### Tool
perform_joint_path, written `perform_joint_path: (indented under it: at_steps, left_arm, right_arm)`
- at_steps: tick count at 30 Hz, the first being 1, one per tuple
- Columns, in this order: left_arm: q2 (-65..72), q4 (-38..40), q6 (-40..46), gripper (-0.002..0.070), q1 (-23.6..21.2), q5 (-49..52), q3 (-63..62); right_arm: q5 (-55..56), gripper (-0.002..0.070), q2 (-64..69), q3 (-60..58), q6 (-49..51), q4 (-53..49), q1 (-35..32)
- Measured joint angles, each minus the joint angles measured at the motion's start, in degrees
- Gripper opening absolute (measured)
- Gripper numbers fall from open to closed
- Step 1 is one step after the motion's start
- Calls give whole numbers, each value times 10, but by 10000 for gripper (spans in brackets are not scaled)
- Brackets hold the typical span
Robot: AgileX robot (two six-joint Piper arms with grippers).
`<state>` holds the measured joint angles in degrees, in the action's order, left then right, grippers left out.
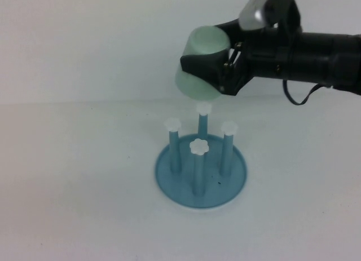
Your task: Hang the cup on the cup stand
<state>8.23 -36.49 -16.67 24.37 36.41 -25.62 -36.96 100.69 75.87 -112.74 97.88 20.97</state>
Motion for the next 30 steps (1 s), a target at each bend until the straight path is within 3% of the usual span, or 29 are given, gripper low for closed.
perform_joint_path:
  at_steps: [6,14,19,21,24,28,30]
  left_arm:
    - [-43,2,-3,0,-66,-44,21]
    - [-44,-3,-3,-1,-74,-47,22]
    - [-79,9,-6,-1,-74,-111,80]
    - [-95,47,-1,-1,-74,-141,109]
    - [-92,160,74,-1,-74,-178,150]
    - [-92,370,278,-1,-74,-194,191]
    - [-92,436,344,-1,-74,-212,217]
  right_arm:
    - [8,583,40,9,-29,-1,26]
    - [14,583,59,9,-42,-1,32]
    - [13,584,61,9,-72,-1,37]
    - [13,584,68,9,-79,-1,41]
    - [13,585,83,16,-84,-1,49]
    - [13,585,103,36,-84,-2,55]
    - [19,585,111,44,-84,-2,58]
